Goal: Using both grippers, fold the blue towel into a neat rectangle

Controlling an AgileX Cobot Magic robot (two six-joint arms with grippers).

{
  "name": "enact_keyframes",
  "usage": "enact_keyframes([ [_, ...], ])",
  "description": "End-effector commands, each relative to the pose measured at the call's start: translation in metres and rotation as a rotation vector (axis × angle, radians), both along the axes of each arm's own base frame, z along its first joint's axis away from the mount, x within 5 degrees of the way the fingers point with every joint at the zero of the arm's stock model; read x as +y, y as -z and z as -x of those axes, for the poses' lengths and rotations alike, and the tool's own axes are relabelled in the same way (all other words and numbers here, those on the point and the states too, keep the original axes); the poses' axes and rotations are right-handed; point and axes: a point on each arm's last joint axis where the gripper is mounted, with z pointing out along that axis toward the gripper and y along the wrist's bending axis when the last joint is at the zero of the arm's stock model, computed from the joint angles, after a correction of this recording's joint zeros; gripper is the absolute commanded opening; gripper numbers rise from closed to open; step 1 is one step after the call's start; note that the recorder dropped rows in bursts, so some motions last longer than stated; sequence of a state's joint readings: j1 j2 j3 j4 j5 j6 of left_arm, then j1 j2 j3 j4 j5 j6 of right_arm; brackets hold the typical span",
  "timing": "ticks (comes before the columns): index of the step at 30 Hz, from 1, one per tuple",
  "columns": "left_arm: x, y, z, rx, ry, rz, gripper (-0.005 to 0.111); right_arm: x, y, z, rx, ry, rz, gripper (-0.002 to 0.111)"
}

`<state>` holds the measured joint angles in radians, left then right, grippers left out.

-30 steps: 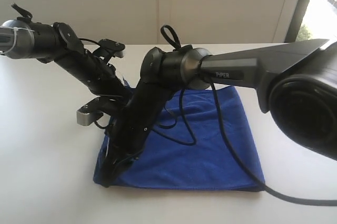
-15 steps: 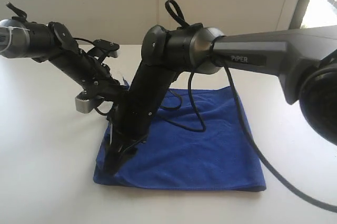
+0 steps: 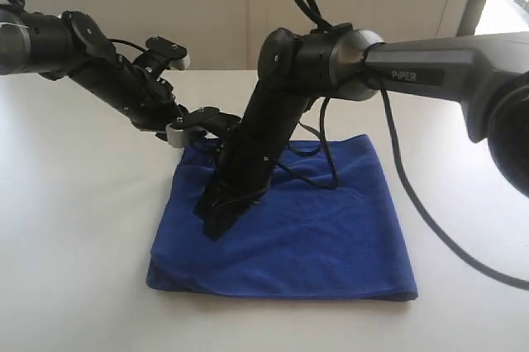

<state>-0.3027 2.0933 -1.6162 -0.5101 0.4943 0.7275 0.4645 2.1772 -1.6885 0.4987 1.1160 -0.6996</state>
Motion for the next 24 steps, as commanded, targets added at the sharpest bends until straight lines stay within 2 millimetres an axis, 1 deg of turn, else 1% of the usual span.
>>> enact_keyframes([
  [1, -0.006, -0.005, 0.008, 0.028, 0.118, 0.037, 0.046, -0.003, 0.0, 0.01, 0.044, 0.012, -0.044, 0.013],
  [3, -0.007, -0.006, 0.011, 0.05, 0.139, 0.039, 0.046, -0.009, 0.002, 0.012, 0.003, 0.049, -0.031, 0.0],
  [4, -0.008, -0.009, 0.011, 0.06, 0.156, 0.039, 0.046, -0.016, 0.004, 0.014, -0.029, 0.105, -0.022, 0.0],
  [5, -0.008, -0.014, 0.01, 0.053, 0.169, 0.034, 0.046, -0.026, 0.003, 0.013, -0.11, 0.185, -0.005, 0.0],
  [6, -0.009, -0.02, 0.008, 0.041, 0.183, 0.029, 0.046, -0.034, 0.0, 0.014, -0.174, 0.211, 0.027, 0.0],
  [7, -0.009, -0.025, 0.005, 0.028, 0.203, 0.01, 0.046, -0.041, 0.0, 0.017, -0.221, 0.195, 0.064, 0.0],
  [8, -0.01, -0.027, 0.003, 0.027, 0.22, 0.003, 0.046, -0.043, 0.002, 0.021, -0.221, 0.186, 0.079, 0.0],
  [12, -0.013, -0.015, -0.005, 0.069, 0.257, -0.004, 0.046, -0.045, 0.026, 0.031, -0.137, 0.193, 0.102, 0.0],
  [14, -0.014, -0.01, -0.007, 0.06, 0.263, -0.005, 0.046, -0.045, 0.033, 0.034, -0.118, 0.203, 0.099, 0.0],
  [20, -0.017, -0.012, -0.01, -0.017, 0.313, 0.004, 0.046, -0.044, 0.04, 0.033, -0.114, 0.215, 0.098, 0.0],
  [24, -0.018, -0.003, -0.012, -0.022, 0.336, -0.001, 0.046, -0.044, 0.05, 0.033, -0.086, 0.215, 0.109, 0.0],
])
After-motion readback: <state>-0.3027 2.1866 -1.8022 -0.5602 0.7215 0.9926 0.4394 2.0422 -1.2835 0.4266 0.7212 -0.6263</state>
